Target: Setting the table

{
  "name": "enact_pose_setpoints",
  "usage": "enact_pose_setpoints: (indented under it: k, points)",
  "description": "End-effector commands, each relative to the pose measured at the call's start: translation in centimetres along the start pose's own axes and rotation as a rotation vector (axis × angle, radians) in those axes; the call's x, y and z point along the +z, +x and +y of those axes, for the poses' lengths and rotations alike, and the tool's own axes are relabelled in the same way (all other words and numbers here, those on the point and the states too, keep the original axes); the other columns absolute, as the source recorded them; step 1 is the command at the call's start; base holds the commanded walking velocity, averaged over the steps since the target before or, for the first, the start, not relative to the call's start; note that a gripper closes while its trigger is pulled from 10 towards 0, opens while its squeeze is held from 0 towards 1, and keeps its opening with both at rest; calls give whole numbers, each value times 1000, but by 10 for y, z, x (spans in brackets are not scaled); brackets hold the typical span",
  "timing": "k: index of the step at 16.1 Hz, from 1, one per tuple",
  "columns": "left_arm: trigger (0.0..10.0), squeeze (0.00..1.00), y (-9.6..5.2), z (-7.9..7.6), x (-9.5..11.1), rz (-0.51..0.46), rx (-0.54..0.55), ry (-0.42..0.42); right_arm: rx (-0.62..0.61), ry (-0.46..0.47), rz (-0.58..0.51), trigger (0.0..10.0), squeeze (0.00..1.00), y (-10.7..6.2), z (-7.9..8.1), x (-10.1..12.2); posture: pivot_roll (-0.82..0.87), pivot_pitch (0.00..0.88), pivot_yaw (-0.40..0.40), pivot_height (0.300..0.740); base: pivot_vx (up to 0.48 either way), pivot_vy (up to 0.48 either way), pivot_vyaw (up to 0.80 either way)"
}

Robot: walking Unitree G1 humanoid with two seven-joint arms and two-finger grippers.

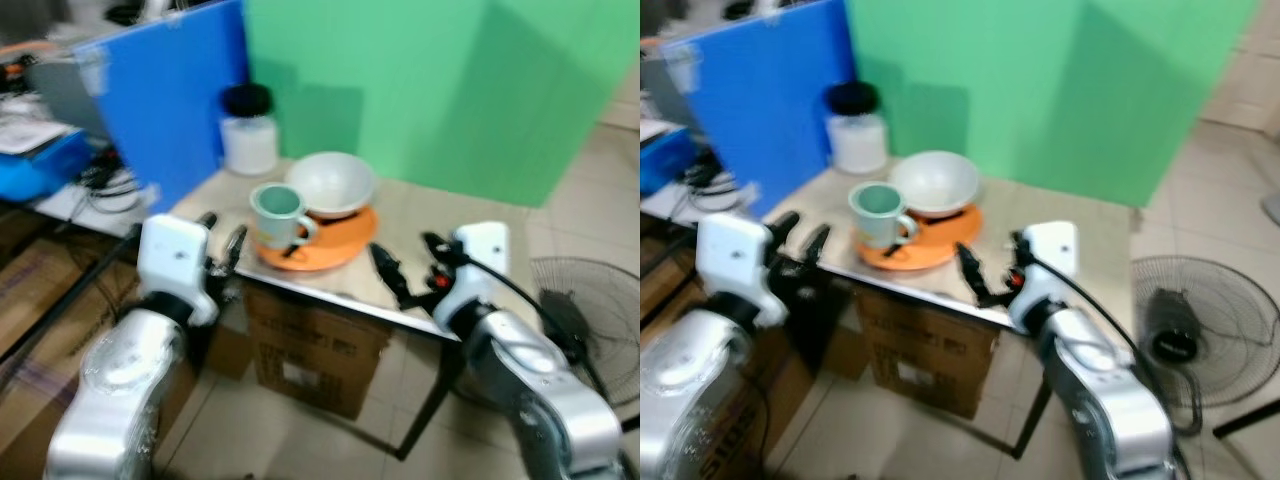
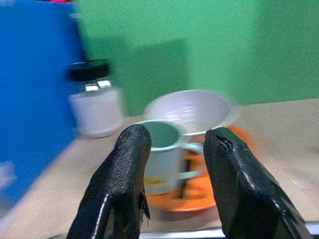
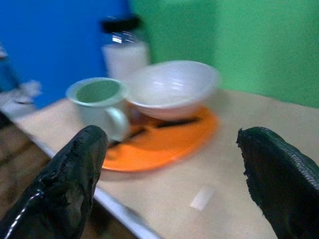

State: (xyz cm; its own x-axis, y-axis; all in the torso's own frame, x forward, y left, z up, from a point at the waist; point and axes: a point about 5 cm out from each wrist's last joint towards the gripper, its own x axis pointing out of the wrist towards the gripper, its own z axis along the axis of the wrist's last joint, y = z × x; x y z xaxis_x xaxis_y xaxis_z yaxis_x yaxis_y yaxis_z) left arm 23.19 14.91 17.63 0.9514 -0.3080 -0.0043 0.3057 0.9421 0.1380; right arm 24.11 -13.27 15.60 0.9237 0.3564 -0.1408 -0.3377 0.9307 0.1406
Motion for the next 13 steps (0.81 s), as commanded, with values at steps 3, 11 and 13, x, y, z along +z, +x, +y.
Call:
enact_pose_setpoints:
  k: [3, 11, 13]
  points:
    - [10000, 553, -2, 6, 3, -6, 10, 25, 11, 8, -23, 10000, 1000, 4, 4, 4, 179, 0, -15, 740, 257, 0, 0]
    - [10000, 545, -2, 6, 3, -7, 3, 29, -7, -3, -17, 10000, 1000, 6, 2, 3, 182, 0, -18, 740, 272, 0, 0]
    - [10000, 529, -1, 6, 4, -7, -3, 32, -21, -5, -21, 10000, 1000, 6, 1, 3, 177, 0, -7, 740, 292, 0, 713]
